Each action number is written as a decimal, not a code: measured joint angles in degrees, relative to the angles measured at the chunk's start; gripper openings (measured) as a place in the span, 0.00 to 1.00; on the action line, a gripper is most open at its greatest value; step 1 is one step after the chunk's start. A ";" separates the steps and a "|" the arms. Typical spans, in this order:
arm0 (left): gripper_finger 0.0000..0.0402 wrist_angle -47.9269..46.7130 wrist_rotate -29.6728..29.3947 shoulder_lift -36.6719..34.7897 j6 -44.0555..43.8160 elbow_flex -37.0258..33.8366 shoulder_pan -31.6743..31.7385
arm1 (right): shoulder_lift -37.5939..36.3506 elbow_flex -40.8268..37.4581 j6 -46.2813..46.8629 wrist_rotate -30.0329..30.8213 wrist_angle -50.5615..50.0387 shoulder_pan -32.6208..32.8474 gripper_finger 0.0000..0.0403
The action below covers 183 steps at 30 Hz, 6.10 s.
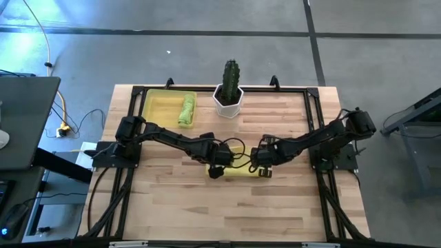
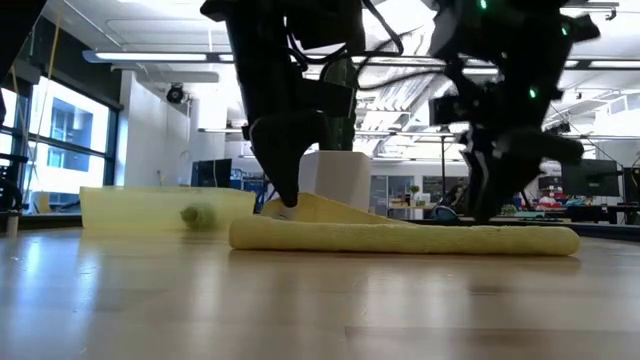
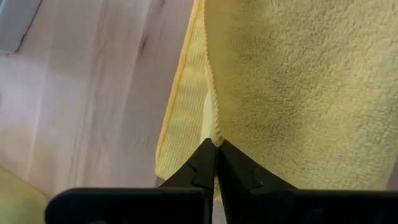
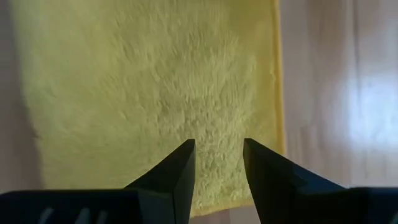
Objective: Roll microfiber towels into tight, uniform cylinder then place into a basket
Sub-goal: Fold the yellow microfiber towel, then roll the yellow microfiber towel
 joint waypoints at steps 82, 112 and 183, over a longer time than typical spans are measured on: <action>0.22 3.82 -5.38 2.49 18.50 -5.35 4.33 | 0.20 -7.92 9.08 -6.10 19.41 8.81 0.32; 0.22 24.46 6.18 5.51 -1.62 -0.31 -9.06 | 0.40 1.63 -31.32 -13.49 11.75 -1.48 0.32; 0.35 62.76 5.55 -29.34 6.16 -52.54 -14.91 | -3.04 -17.71 -24.24 -9.15 57.63 3.31 0.34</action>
